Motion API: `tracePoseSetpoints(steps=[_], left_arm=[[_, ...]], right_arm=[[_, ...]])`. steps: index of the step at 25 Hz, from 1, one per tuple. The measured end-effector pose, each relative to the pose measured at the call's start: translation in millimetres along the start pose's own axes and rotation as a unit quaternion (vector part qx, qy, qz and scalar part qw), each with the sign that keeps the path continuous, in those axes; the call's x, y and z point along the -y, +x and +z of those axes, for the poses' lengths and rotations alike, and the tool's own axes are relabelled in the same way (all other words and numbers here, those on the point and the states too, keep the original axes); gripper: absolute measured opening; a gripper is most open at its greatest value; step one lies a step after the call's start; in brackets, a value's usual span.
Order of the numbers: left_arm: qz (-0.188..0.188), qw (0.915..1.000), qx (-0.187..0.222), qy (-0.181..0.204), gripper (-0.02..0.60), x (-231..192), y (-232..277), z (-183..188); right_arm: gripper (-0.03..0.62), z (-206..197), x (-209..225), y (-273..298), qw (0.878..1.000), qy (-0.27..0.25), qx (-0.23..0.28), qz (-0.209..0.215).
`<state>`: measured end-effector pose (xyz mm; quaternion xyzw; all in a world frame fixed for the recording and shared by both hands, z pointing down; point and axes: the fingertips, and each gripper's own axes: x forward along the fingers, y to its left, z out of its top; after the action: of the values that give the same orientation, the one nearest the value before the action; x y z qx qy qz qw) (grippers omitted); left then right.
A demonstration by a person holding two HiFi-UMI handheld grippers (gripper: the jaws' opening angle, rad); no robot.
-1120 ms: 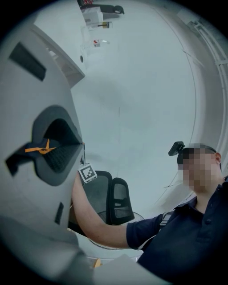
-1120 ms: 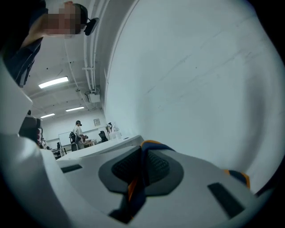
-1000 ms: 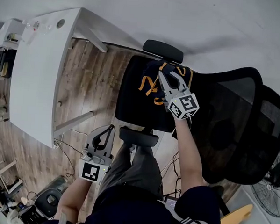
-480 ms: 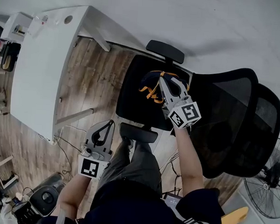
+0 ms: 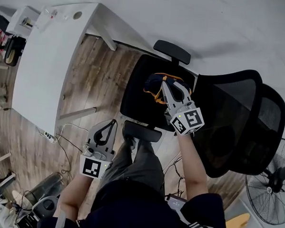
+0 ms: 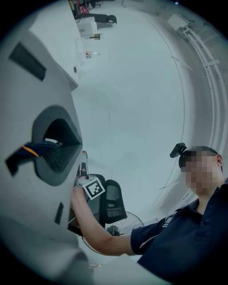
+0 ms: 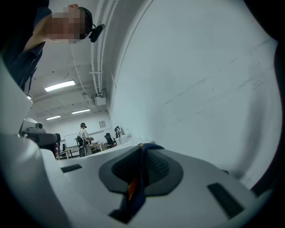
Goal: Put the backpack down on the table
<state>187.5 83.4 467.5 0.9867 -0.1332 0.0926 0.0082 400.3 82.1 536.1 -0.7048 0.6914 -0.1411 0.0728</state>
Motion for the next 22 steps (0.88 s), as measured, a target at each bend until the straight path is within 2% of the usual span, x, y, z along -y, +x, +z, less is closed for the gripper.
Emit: tracePoseSetpoints(steps=[6, 14, 22], left_arm=[[0.016, 0.9998, 0.006, -0.004, 0.003, -3, -20, 7], [0.051, 0.9985, 0.017, -0.008, 0.003, -9, -53, 30], [0.126, 0.9914, 0.035, -0.007, 0.003, -13, -98, 53]], right_arm=[[0.025, 28, -24, -3, 1.000, 0.001, 0.016, 0.012], [0.023, 81, -76, -11, 0.998, -0.010, 0.023, 0.057], [0.023, 144, -135, -9, 0.989, -0.014, 0.044, 0.142]])
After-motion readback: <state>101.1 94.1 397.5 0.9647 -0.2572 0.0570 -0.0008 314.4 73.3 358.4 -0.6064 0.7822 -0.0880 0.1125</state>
